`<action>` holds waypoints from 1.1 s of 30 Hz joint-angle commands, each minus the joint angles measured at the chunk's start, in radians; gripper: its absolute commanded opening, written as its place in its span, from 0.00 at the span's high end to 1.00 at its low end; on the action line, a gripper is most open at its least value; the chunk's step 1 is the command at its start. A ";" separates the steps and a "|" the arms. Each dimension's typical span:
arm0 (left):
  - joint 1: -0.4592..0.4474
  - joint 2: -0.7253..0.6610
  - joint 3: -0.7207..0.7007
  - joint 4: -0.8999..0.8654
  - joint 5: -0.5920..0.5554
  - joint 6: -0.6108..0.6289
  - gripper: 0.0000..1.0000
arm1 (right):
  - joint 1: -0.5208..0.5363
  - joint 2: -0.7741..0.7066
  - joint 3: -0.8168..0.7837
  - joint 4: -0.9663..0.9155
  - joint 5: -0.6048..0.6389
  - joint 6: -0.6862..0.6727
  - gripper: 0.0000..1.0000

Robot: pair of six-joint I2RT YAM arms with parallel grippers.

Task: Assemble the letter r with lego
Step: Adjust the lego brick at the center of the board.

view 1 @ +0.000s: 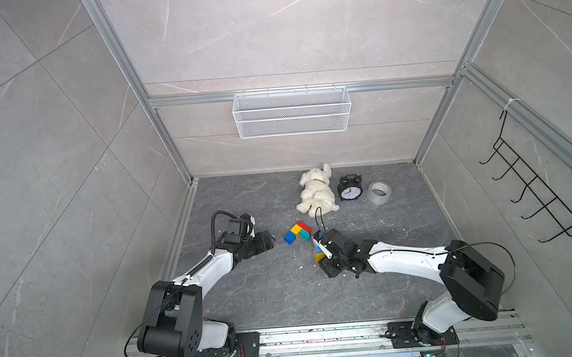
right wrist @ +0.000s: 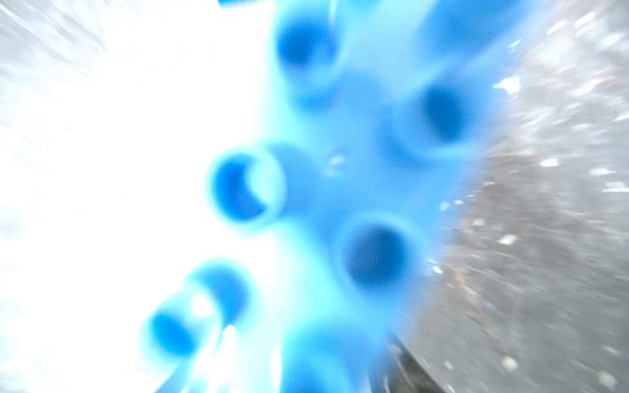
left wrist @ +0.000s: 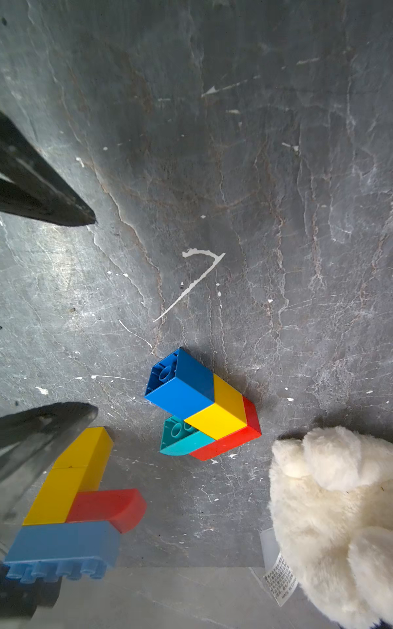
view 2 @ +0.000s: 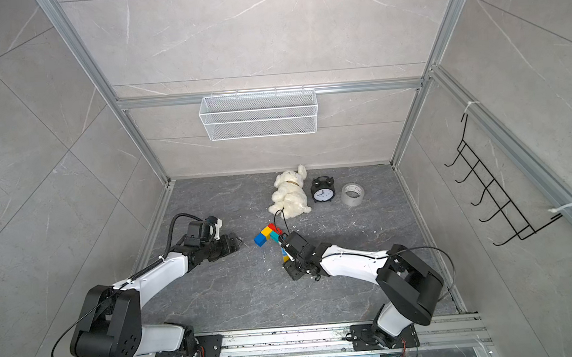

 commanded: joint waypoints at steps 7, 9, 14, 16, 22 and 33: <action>-0.002 -0.013 0.009 0.015 0.010 0.007 0.16 | 0.013 -0.184 0.039 -0.029 0.066 0.059 0.40; -0.002 -0.014 0.009 0.015 0.008 0.009 0.16 | 0.024 -0.151 0.061 -0.027 0.087 0.081 0.41; -0.002 -0.016 0.009 0.004 0.007 0.013 0.16 | 0.072 -0.061 0.126 -0.022 0.179 0.151 0.40; -0.002 -0.016 0.010 -0.003 0.001 0.019 0.16 | 0.087 -0.032 0.150 -0.032 0.226 0.179 0.41; -0.003 -0.016 0.007 -0.005 -0.001 0.021 0.16 | 0.104 0.018 0.170 -0.075 0.329 0.228 0.50; -0.002 0.011 0.014 0.009 0.012 0.019 0.16 | 0.108 0.066 0.182 -0.064 0.303 0.228 0.52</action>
